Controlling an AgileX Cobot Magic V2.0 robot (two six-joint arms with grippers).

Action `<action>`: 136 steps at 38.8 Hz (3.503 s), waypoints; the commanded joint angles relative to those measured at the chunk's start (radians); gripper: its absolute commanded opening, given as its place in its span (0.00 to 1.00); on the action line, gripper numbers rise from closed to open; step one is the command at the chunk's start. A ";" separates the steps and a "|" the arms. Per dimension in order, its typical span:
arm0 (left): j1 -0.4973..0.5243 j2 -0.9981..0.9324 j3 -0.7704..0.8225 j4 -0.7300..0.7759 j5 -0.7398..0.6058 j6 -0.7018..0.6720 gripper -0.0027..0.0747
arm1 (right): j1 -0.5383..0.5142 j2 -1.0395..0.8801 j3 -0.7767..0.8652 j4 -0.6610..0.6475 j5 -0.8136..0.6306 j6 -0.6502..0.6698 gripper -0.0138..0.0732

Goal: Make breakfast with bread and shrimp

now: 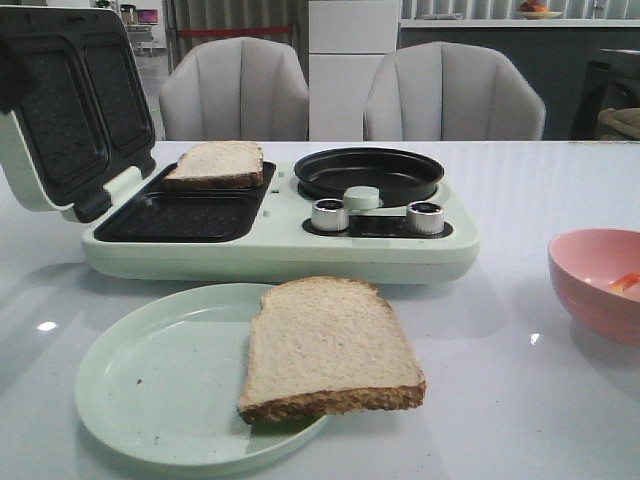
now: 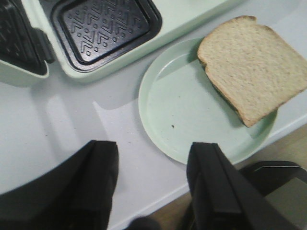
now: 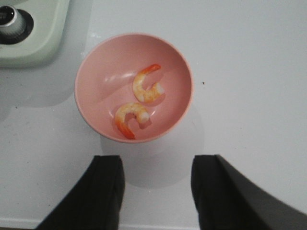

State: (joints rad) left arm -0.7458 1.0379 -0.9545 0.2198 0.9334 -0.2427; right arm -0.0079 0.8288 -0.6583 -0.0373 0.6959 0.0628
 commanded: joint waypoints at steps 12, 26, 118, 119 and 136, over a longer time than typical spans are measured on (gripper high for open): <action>-0.008 -0.224 0.101 -0.058 -0.100 0.007 0.54 | 0.008 0.069 -0.035 0.321 -0.019 -0.095 0.67; -0.008 -0.230 0.106 -0.058 -0.113 0.007 0.54 | 0.174 0.371 -0.035 0.844 -0.003 -0.533 0.87; -0.008 -0.230 0.106 -0.047 -0.113 0.007 0.48 | 0.393 0.701 -0.447 1.314 -0.061 -0.797 0.23; -0.008 -0.230 0.106 -0.047 -0.113 0.007 0.47 | 0.401 0.712 -0.456 1.333 -0.075 -0.819 0.23; -0.008 -0.230 0.106 -0.047 -0.113 0.007 0.39 | 0.423 1.116 -0.862 1.523 -0.020 -0.904 0.26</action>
State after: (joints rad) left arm -0.7458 0.8105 -0.8217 0.1612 0.8865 -0.2345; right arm 0.4131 1.9574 -1.4423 1.4287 0.6218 -0.8265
